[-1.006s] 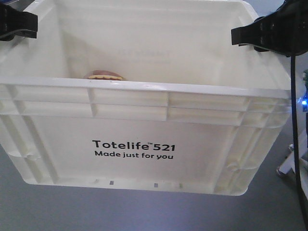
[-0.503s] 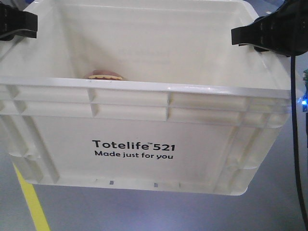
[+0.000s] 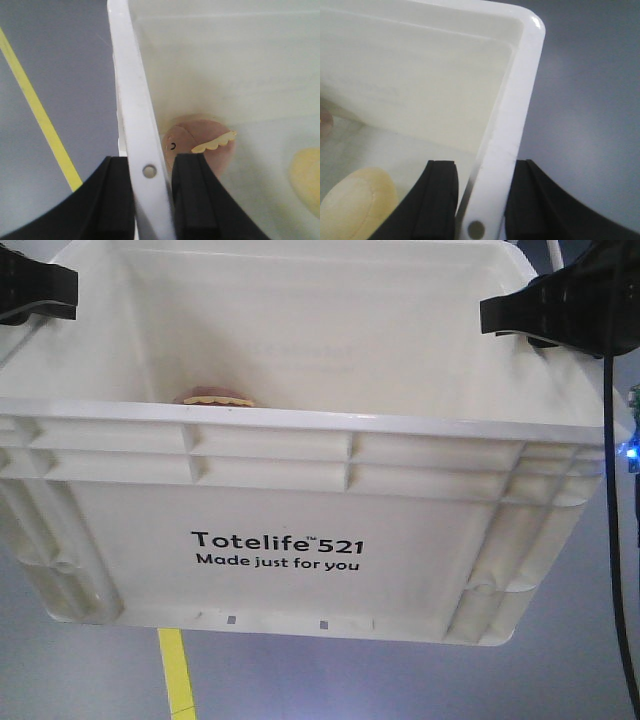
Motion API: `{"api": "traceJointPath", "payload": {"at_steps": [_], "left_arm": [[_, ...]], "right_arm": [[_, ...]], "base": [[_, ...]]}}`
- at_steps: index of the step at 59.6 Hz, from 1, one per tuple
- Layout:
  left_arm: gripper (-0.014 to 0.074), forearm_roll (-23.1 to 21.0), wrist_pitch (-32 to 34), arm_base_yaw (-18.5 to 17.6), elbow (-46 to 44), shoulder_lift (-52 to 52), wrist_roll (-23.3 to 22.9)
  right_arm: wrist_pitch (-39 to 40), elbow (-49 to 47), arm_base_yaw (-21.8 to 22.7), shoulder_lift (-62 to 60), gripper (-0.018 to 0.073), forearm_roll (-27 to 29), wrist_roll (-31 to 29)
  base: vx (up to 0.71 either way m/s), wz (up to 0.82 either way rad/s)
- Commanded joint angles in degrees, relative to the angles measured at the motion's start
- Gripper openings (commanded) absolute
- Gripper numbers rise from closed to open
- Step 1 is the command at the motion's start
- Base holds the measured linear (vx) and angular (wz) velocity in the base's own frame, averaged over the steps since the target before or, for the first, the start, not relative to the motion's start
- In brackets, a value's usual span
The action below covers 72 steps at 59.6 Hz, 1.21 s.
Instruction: Place moving items into box and shelve
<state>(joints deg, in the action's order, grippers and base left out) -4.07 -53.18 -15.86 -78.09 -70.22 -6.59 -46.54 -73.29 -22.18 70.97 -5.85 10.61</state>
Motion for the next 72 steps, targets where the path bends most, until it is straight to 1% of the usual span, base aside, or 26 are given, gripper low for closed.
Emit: {"api": "traceJointPath", "payload": {"at_steps": [1,51,72], "left_arm": [[-0.0006,-5.86,8.12,-1.37,-2.98,2.22,0.64],[-0.0006,-5.86,8.12,-1.37,-2.98,2.22,0.64],[-0.0006,-5.86,8.12,-1.37,-2.98,2.22,0.64]], "right_arm": [[9.4,-2.74,-0.6,-1.84,-0.0006,2.62,0.47],[9.4,-2.74,-0.6,-1.84,-0.0006,2.62,0.47],[9.41,-2.74,-0.6,-1.84,-0.0006,2.62,0.47]], "base": [[-0.06,0.43],[-0.03,0.36],[0.04,0.23]]}}
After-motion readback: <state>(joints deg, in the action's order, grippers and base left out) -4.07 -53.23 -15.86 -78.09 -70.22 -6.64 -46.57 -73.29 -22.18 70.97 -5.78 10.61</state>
